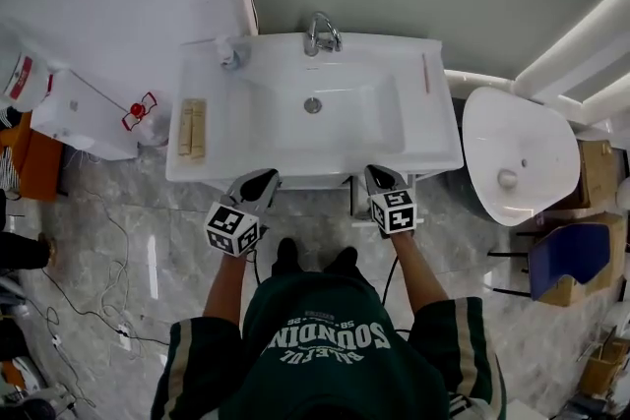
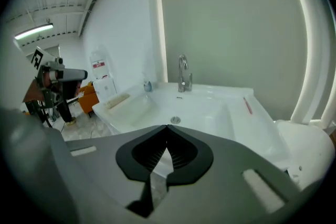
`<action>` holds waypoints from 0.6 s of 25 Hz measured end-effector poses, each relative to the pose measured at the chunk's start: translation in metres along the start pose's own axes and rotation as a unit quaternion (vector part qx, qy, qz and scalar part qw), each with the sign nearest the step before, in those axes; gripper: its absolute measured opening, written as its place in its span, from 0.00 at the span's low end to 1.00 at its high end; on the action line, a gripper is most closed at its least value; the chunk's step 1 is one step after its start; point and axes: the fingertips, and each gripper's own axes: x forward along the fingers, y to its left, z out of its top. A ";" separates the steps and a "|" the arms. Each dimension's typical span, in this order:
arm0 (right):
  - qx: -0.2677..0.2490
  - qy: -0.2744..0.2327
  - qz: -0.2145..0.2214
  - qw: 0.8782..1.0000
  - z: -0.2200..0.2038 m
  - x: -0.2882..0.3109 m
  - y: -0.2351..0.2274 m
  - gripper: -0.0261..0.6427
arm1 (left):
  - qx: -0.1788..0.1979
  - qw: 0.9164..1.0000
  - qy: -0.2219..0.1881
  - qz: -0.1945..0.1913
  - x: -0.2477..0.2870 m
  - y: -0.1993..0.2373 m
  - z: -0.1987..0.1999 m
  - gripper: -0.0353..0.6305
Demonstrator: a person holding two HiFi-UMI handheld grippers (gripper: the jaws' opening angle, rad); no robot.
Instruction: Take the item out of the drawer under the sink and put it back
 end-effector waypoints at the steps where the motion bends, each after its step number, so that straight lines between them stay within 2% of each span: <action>1: -0.001 -0.019 0.000 1.000 0.017 -0.004 0.004 0.04 | 0.005 1.000 -0.006 -0.001 0.000 0.003 0.007 0.13; 7: -0.005 -0.127 -0.015 0.992 0.102 -0.039 0.016 0.04 | 0.029 0.998 -0.045 -0.013 0.000 0.012 0.048 0.13; 11: -0.012 -0.188 -0.021 0.982 0.138 -0.065 0.027 0.04 | 0.038 0.997 -0.063 -0.025 -0.005 0.012 0.066 0.13; 15: -0.018 -0.230 -0.026 0.973 0.162 -0.077 0.037 0.04 | 0.048 0.996 -0.071 -0.031 -0.006 0.018 0.078 0.13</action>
